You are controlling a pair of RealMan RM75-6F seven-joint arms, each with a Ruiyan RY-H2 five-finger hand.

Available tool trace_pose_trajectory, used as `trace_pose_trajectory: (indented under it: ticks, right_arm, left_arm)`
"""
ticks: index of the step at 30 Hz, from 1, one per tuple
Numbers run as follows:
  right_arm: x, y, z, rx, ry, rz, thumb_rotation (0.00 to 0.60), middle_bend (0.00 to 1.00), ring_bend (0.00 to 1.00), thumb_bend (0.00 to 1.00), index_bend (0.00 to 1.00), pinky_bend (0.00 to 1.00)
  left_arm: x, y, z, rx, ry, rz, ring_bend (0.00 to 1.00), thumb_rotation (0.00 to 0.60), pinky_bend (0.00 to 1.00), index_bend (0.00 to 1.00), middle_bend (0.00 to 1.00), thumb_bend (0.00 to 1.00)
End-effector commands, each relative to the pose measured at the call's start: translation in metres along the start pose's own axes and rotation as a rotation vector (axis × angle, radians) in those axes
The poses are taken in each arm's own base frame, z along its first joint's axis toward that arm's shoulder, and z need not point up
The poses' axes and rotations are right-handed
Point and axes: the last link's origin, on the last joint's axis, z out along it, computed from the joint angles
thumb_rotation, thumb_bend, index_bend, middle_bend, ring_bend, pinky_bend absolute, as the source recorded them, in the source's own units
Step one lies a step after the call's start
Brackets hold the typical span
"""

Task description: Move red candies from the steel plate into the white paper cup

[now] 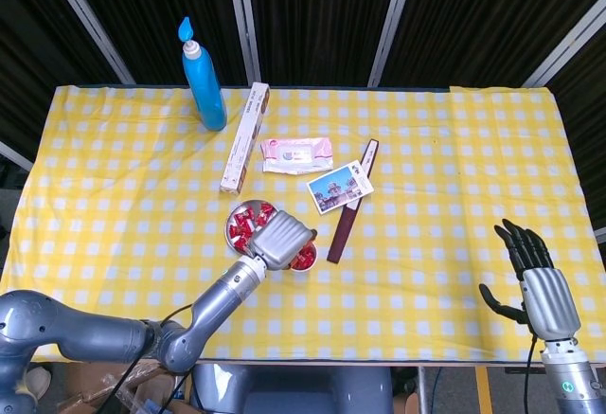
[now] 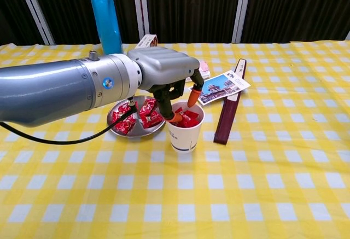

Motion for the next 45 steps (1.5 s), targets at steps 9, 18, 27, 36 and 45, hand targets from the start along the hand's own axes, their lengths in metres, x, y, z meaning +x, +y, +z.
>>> trace_pose_trajectory:
  ticks: [9, 18, 27, 36, 45]
  right_arm:
    - [-0.001, 0.000, 0.000, 0.001, 0.000, -0.002, 0.600, 0.00, 0.00, 0.39, 0.00, 0.00]
    - [-0.001, 0.000, 0.000, 0.001, -0.006, -0.001, 0.600, 0.00, 0.00, 0.39, 0.00, 0.00]
    - [-0.002, 0.000, 0.000, -0.004, -0.013, -0.001, 0.600, 0.00, 0.00, 0.39, 0.00, 0.00]
    - [-0.002, 0.000, 0.000, -0.005, -0.016, 0.004, 0.600, 0.00, 0.00, 0.39, 0.00, 0.00]
    - [-0.002, 0.000, 0.001, -0.004, -0.017, 0.009, 0.600, 0.00, 0.00, 0.39, 0.00, 0.00]
  left_arm:
    - [0.019, -0.030, -0.016, 0.071, 0.112, -0.072, 0.89, 0.600, 0.98, 0.35, 0.83, 0.25]
    - [-0.004, -0.077, -0.038, 0.227, 0.027, -0.016, 0.88, 0.600, 0.98, 0.32, 0.58, 0.25]
    - [-0.030, -0.091, -0.041, 0.302, -0.103, 0.028, 0.89, 0.600, 0.98, 0.34, 0.44, 0.25]
    - [-0.035, -0.085, -0.030, 0.315, -0.099, 0.045, 0.91, 0.600, 0.98, 0.36, 0.66, 0.25]
    - [-0.040, -0.067, -0.009, 0.373, -0.107, 0.024, 0.95, 0.600, 0.99, 0.38, 0.90, 0.26]
